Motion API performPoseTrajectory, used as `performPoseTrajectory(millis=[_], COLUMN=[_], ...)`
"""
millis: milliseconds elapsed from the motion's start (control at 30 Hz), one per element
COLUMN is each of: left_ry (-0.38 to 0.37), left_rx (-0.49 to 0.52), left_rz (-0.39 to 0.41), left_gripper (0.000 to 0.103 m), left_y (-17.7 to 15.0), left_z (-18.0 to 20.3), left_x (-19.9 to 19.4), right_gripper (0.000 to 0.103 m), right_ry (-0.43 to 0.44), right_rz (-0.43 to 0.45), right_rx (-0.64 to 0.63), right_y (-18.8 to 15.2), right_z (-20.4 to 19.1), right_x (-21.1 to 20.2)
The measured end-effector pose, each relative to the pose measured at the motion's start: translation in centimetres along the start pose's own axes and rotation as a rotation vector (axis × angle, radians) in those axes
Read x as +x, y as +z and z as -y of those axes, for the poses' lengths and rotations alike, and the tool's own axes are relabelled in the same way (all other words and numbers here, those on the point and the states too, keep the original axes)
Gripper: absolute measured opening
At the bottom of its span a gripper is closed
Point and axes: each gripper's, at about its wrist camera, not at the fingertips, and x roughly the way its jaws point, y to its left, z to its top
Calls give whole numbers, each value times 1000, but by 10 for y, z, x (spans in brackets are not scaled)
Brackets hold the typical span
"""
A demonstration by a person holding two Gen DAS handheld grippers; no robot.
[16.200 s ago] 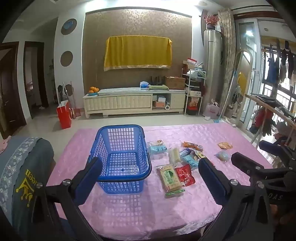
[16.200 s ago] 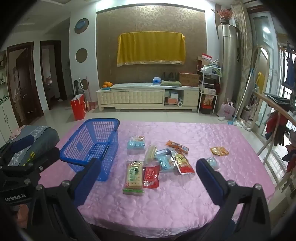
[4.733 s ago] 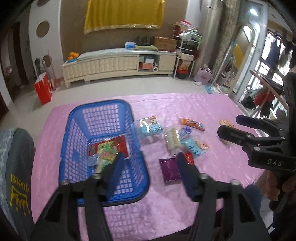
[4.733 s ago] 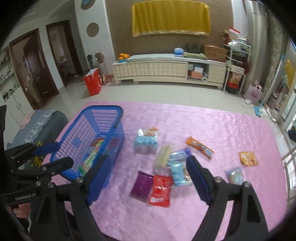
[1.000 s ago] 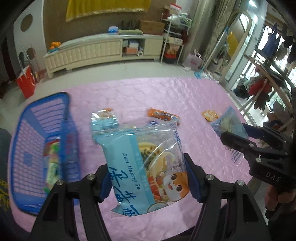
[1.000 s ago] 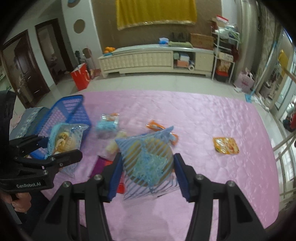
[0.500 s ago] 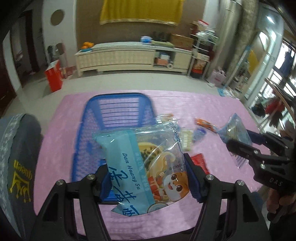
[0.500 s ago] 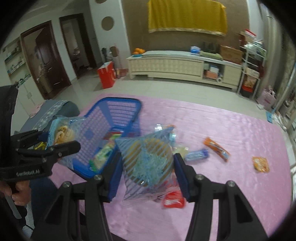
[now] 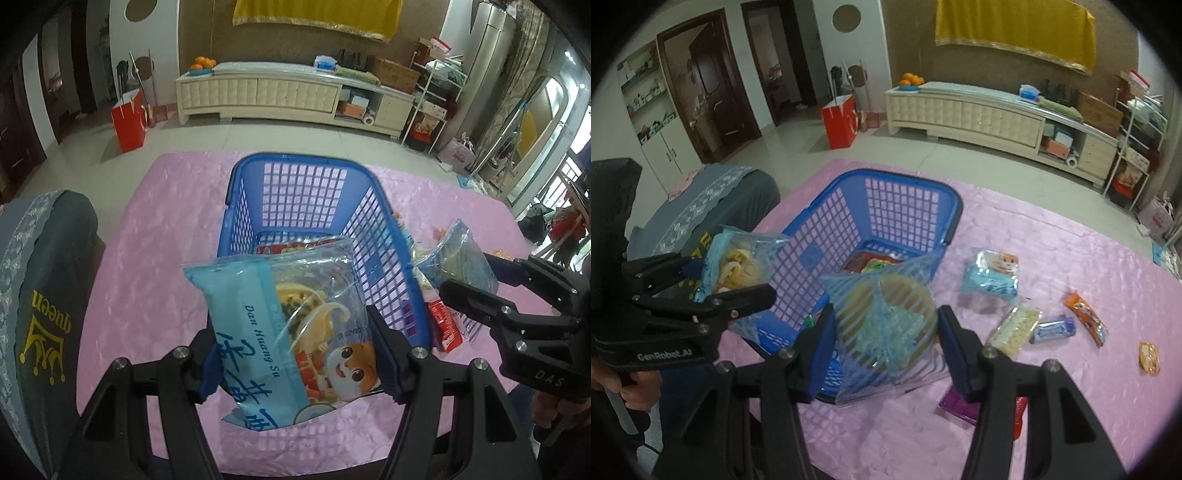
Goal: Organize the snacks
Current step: 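Carry the blue pack and striped bag over the blue basket with both grippers, then open both grippers to drop the packs into the basket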
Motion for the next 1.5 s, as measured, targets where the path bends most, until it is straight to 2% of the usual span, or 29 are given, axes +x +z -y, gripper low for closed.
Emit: performPoseTrajectory(millis=[433, 533, 667, 900, 1067, 1300, 1500], left_ry=[-12, 6, 10, 26, 27, 28, 17], left_rx=[8, 16, 13, -15, -21, -36, -40], left_rz=[-32, -17, 11, 56, 60, 54, 58], left_gripper=[68, 68, 75, 75, 75, 75, 75], left_y=[-3, -4, -2, -1, -3, -7, -8], left_z=[-13, -11, -14, -26, -34, -44, -44], left_x=[10, 6, -2, -15, -17, -12, -12], right_gripper=[59, 59, 59, 59, 59, 59, 60], right_ry=[5, 5, 8, 14, 3, -67, -53], right_rz=[-38, -40, -36, -37, -56, -67, -83], right_rx=[-39, -40, -32, -33, -52, -94, -92], right_y=[-2, 0, 3, 7, 9, 7, 5], right_z=[-14, -15, -15, -23, -33, -40, -38], right_x=[14, 13, 13, 17, 26, 34, 37])
